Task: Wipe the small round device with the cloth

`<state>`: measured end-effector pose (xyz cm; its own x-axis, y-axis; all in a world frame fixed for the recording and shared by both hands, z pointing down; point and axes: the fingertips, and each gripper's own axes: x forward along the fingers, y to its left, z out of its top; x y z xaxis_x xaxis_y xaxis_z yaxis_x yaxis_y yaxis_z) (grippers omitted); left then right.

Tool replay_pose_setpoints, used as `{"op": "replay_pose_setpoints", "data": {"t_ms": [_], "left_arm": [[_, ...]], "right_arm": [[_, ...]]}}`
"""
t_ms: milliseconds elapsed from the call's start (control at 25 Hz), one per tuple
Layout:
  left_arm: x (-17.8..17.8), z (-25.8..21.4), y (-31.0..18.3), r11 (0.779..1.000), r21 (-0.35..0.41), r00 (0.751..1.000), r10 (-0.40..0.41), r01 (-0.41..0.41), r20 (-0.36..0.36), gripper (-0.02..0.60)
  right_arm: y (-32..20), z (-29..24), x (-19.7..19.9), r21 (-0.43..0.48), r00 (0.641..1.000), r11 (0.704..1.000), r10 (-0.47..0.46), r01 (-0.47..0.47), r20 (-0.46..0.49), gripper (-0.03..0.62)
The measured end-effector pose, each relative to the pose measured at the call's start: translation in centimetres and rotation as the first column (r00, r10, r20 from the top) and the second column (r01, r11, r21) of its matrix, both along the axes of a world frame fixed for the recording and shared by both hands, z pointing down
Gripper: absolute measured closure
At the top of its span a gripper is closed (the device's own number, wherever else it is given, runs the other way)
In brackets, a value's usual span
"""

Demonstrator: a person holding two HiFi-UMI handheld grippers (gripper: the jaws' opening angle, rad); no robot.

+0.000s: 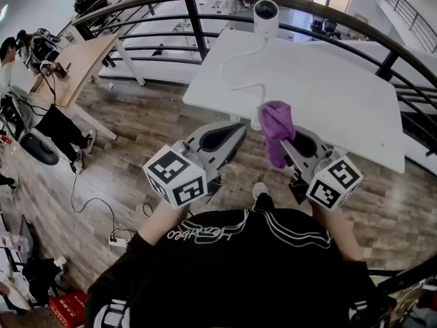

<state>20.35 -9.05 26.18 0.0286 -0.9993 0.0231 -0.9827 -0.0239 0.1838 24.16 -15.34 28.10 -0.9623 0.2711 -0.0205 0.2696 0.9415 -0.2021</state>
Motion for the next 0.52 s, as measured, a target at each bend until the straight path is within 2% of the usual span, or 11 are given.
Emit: {"op": "replay_pose_setpoints", "data": {"t_ms": [280,520], "left_arm": [[-0.7,1.3,0.3,1.0,0.008,1.0,0.003,-0.003,-0.001,0.574],[0.1,0.4,0.2,1.0,0.019,1.0,0.003,-0.002,-0.028,0.572]], "right_arm": [[0.4,1.1,-0.7,0.014,1.0,1.0,0.004,-0.005,0.008,0.528],[0.2,0.3,0.4,0.016,1.0,1.0,0.011,-0.011,0.006,0.528]]}}
